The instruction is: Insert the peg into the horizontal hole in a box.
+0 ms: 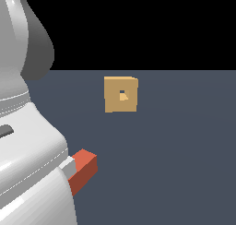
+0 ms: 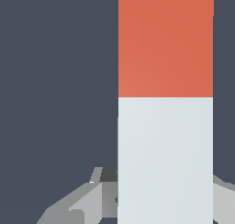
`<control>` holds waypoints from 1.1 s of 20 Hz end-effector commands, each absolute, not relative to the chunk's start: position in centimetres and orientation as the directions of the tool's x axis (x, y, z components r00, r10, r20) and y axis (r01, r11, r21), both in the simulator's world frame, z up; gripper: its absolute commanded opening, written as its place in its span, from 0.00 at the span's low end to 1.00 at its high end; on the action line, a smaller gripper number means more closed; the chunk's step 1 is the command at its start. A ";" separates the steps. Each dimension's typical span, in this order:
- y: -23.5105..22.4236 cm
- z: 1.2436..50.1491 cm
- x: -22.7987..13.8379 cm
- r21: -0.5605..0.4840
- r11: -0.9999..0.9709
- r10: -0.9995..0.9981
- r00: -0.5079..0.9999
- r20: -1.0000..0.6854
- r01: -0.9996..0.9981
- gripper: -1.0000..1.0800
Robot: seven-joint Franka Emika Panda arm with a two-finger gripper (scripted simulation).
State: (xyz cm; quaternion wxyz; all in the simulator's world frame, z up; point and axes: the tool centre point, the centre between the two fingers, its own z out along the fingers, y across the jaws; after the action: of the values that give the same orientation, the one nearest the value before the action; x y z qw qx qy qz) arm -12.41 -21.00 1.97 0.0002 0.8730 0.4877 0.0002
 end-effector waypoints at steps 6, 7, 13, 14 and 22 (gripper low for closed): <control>-19.8 2.3 -11.2 0.001 -0.497 0.868 0.497 0.000 0.868 0.00; -19.3 2.4 -10.7 0.001 -0.487 0.873 0.487 -0.001 0.873 0.00; -15.0 3.4 -6.9 0.001 -0.392 0.920 0.392 -0.002 0.920 0.00; -14.0 3.6 -6.1 0.001 -0.370 0.929 0.370 -0.002 0.929 0.00; -3.0 5.9 0.4 0.001 -0.145 0.989 0.145 -0.003 0.989 0.00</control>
State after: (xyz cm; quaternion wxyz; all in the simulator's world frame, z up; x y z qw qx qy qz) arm -0.74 -5.25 5.31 0.0004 0.7716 0.6361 -0.0014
